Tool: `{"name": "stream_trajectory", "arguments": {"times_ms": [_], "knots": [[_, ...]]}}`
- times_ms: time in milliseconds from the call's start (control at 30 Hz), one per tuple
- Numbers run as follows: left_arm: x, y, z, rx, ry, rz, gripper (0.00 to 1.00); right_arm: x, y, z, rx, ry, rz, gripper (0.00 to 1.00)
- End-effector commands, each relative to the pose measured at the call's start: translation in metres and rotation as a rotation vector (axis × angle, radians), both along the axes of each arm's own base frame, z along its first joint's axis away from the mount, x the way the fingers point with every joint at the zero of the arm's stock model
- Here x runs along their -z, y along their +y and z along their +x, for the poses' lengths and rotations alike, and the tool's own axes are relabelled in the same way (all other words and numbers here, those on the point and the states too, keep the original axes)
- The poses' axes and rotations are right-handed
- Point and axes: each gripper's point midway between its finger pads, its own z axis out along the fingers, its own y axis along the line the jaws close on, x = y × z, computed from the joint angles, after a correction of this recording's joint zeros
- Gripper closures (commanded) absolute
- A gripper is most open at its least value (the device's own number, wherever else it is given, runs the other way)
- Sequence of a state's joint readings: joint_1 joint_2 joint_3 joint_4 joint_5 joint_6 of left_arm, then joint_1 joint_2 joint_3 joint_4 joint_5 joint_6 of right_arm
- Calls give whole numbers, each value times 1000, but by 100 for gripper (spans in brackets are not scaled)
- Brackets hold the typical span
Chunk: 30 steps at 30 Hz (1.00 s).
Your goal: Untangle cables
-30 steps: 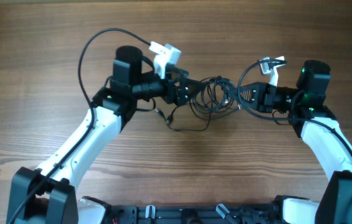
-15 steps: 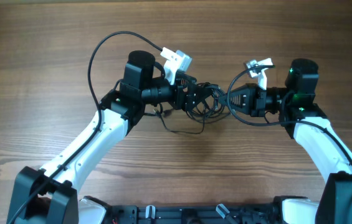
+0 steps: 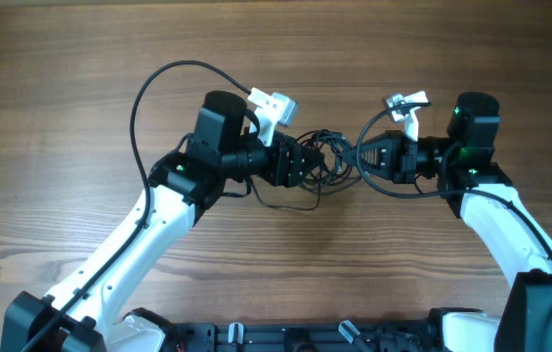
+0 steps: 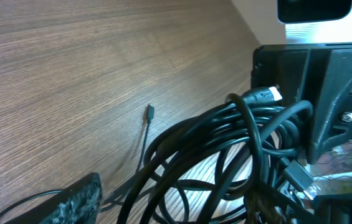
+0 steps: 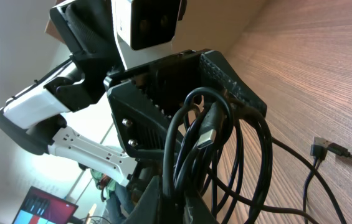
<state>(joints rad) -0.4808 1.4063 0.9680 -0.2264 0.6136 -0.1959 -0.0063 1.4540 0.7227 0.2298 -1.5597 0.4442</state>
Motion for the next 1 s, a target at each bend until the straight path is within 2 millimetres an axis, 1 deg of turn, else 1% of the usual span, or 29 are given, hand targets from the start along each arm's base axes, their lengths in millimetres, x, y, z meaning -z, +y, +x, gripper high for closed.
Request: {"name": "stream_trajectory", "arguments": {"times_ms": [0,133,333,500,567,633,767,900,967], "knots": [[6,6,9,-51,-26,49,26,-9,0,-9,-57,-33,29,96],[9,11,14,-89,-33,79,29,-9,0,-9,-57,-33,29,96],[20,15,6,-86,18,109,26,-9,0,-9,-57,-33,29,96],[19,15,7,-88,17,109,26,-9,0,-9,-57,-33,29,96],[10,9,3,-58,10,66,24,-9,0,-9,-57,-33,29,96],[-4,3,-2,-15,-12,14,21,-9,0,-9,-56,-33,29,96],[-7,3,-2,-14,-22,8,21,-9,1,-9,-57,-35,29,96],[-17,-1,4,-14,-70,-17,18,-9,1,-9,-58,-33,29,96],[-14,-1,5,-15,-65,-14,18,-9,1,-9,-58,-32,29,96]]}}
